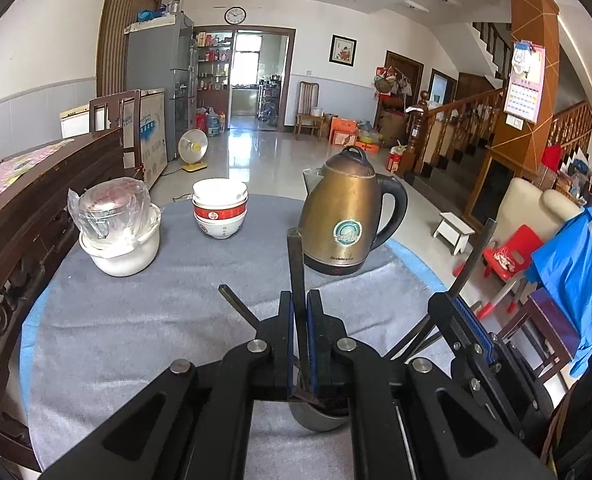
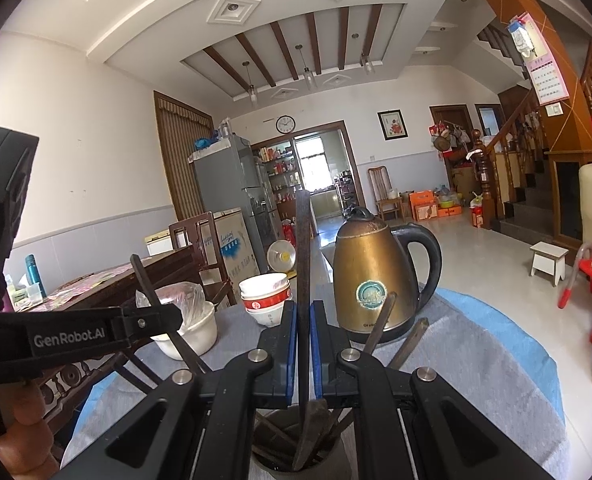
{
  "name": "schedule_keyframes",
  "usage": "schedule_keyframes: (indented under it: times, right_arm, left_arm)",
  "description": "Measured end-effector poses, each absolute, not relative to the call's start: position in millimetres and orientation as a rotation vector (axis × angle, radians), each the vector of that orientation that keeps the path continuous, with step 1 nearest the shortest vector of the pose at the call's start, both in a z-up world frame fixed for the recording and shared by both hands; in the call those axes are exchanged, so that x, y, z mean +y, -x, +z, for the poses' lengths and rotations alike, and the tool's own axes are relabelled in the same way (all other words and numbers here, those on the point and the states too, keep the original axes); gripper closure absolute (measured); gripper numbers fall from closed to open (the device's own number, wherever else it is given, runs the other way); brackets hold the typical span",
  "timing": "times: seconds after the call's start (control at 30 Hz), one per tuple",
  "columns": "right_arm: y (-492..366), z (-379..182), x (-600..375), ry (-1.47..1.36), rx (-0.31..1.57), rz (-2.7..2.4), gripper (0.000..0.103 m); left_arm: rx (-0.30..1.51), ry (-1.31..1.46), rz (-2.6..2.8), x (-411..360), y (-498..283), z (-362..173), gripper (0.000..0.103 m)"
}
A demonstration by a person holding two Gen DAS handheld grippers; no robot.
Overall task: Organize utensils
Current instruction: 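Lower the chopsticks into the grey holder and open both tools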
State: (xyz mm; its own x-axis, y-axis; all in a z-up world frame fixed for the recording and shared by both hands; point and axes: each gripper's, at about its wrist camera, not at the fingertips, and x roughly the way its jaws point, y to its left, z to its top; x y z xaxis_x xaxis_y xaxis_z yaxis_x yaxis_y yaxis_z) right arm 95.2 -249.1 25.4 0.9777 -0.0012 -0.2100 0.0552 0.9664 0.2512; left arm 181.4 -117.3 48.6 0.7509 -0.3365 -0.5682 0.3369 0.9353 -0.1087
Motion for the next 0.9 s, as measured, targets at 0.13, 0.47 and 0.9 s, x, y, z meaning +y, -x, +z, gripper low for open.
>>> schedule_keyframes:
  times: [0.13,0.47,0.9]
  right_arm:
    - [-92.3,23.7,-250.4,-0.259,0.214,-0.028,0.096]
    - [-89.9,21.1,-251.2,-0.255,0.234,-0.020,0.096]
    - [-87.2,18.1,-254.5,-0.270,0.279,0.004,0.094]
  left_arm:
    - [0.627,-0.015,-0.359,-116.8,-180.8,45.4,0.096]
    - [0.646,-0.040,-0.332,-115.1,-179.0,36.4,0.094]
    - [0.617,-0.126,-0.264,-110.2,-165.4,34.7,0.088]
